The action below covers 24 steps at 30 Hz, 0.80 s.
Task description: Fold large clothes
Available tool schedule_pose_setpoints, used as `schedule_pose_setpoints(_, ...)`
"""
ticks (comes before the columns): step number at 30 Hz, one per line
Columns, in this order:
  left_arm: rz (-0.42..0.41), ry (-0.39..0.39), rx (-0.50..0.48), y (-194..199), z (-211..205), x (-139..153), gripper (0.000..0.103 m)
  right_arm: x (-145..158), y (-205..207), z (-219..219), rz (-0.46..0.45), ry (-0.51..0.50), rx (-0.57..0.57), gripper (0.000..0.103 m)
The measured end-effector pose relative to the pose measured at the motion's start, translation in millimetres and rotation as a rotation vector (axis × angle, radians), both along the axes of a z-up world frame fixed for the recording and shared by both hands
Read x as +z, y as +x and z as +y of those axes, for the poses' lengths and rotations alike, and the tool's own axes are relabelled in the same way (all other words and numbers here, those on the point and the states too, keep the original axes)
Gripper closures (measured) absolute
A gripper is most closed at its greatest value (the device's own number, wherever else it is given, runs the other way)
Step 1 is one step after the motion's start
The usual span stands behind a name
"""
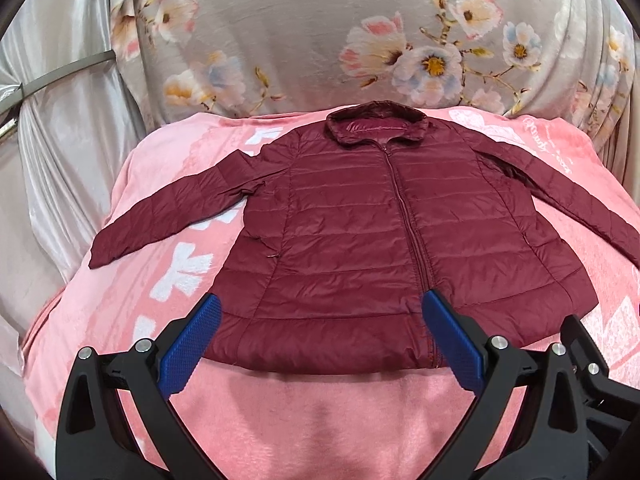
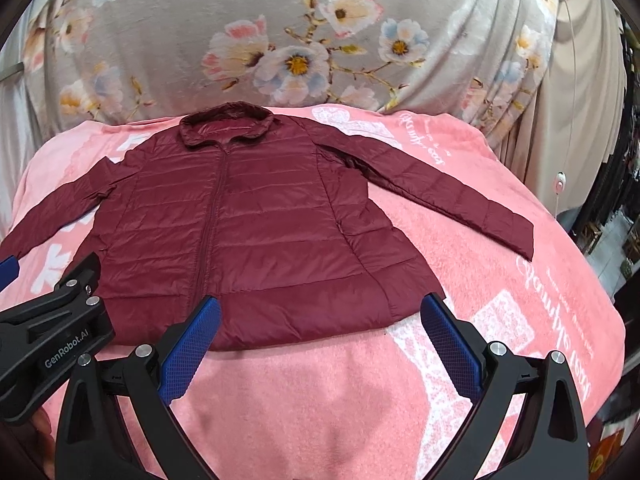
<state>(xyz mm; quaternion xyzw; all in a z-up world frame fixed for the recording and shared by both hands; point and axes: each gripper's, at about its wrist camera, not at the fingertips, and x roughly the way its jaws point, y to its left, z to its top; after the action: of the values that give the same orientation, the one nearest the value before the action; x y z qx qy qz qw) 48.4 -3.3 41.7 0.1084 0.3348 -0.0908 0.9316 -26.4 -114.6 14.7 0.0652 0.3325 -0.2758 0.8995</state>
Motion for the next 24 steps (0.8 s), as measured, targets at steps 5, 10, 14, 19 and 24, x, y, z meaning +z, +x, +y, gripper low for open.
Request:
schedule_pose_setpoints(5, 0.003, -0.021, 0.034, -10, -6, 0, 0.005, 4, -5, -9, 0.003, -0.026, 0.030, 0.005)
schedule_pose_setpoints(10, -0.011, 0.003, 0.083, -23, -11, 4, 0.005, 5, -11, -20, -0.008, -0.001, 0.075, 0.005)
schedule_pose_setpoints(14, -0.022, 0.033, 0.133, -31, -9, 8, 0.005, 4, -10, -23, -0.008, 0.036, 0.120, 0.005)
schedule_pose_setpoints(19, -0.022, 0.041, 0.198, -31, 2, 11, 0.005, 0, -1, -14, 0.005, 0.040, 0.191, 0.005)
schedule_pose_setpoints(24, -0.020, 0.039, 0.232, -28, 13, 8, 0.005, -3, 8, -1, 0.009, 0.031, 0.245, 0.005)
